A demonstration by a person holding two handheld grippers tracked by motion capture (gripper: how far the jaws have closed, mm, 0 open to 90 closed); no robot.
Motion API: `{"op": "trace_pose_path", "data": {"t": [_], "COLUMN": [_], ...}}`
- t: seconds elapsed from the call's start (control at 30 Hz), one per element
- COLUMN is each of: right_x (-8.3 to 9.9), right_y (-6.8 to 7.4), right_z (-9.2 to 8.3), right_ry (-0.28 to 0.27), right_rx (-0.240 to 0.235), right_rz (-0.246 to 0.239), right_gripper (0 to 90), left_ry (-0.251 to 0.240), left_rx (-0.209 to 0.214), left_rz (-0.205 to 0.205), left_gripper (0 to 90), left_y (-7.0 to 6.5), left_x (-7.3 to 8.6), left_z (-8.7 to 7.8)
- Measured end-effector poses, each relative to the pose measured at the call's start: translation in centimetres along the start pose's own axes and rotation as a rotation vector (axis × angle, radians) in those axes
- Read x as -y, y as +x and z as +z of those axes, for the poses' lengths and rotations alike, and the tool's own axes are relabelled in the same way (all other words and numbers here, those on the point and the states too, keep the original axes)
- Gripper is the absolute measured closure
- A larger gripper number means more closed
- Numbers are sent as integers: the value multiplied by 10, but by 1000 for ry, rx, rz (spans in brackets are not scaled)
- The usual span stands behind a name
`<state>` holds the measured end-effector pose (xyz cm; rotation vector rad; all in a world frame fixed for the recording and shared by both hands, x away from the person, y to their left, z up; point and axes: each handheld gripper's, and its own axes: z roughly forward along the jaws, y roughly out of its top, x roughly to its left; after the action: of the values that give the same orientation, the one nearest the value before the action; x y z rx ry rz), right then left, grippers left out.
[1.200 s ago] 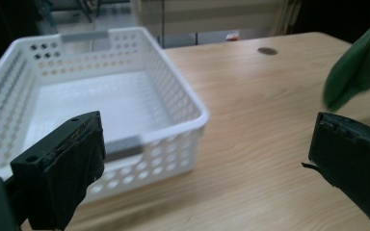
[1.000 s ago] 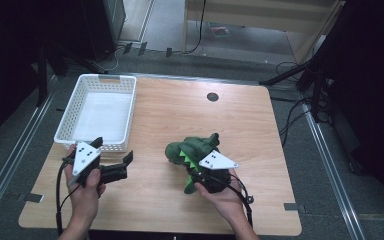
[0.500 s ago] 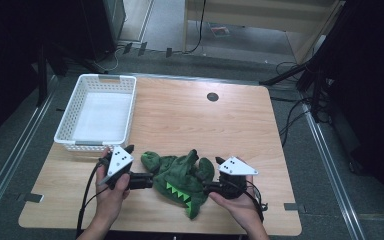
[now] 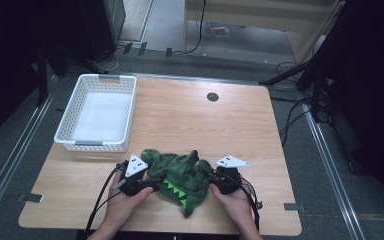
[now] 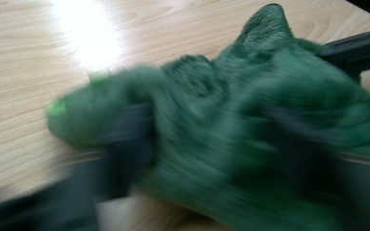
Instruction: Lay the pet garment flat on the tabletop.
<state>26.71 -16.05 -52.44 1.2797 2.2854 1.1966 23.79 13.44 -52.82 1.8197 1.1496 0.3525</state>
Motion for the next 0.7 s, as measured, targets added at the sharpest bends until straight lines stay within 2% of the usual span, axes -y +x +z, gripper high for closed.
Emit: {"op": "trace_pose_path", "data": {"t": [0.03, 0.07, 0.1, 0.13, 0.17, 0.27, 0.3, 0.33, 0.37, 0.4, 0.43, 0.53, 0.57, 0.6, 0.7], "right_x": [0, -2, -3, -4, -5, -12, -15, -19, -19, -24, -25, -25, -24, -23, -24], "right_y": [0, -3, -4, -5, -5, -3, -2, -3, -3, -5, -6, -9, -13, -14, -12], "right_z": [0, -5, -8, -11, -14, -29, -36, -44, -44, -57, -61, -65, -64, -63, -64], "right_ry": [0, -45, -63, -83, -104, -195, -230, -267, -267, -331, -349, -356, -347, -347, -348], "right_rx": [0, -2, 3, 4, 7, 30, 46, 48, 48, 58, 55, 77, 59, 59, 46], "right_rz": [0, 10, 11, 16, 17, -12, -23, -22, -22, -17, -15, -14, 8, 15, 2], "right_gripper": [893, 900, 900, 900, 900, 900, 900, 900, 900, 900, 900, 900, 900, 900, 900], "left_ry": [0, -4, -11, -22, -27, -69, -69, -113, -113, -139, -140, -135, -122, -122, -122], "left_rx": [0, 46, 59, 60, 57, 71, 71, 71, 71, 81, 98, 105, 110, 117, 116], "left_rz": [0, -39, -53, -65, -68, -86, -86, -89, -89, -90, -86, -64, -59, -60, -65], "left_gripper": [618, 682, 718, 780, 800, 821, 818, 813, 808, 803, 804, 813, 814, 816, 818], "left_y": [0, 9, 13, 16, 19, 24, 24, 26, 26, 27, 27, 26, 25, 25, 27], "left_x": [0, -1, -1, -1, -2, -6, -6, -9, -9, -12, -12, -12, -11, -11, -12], "left_z": [0, -2, -3, -5, -6, -12, -12, -17, -17, -20, -20, -20, -19, -19, -19]}}
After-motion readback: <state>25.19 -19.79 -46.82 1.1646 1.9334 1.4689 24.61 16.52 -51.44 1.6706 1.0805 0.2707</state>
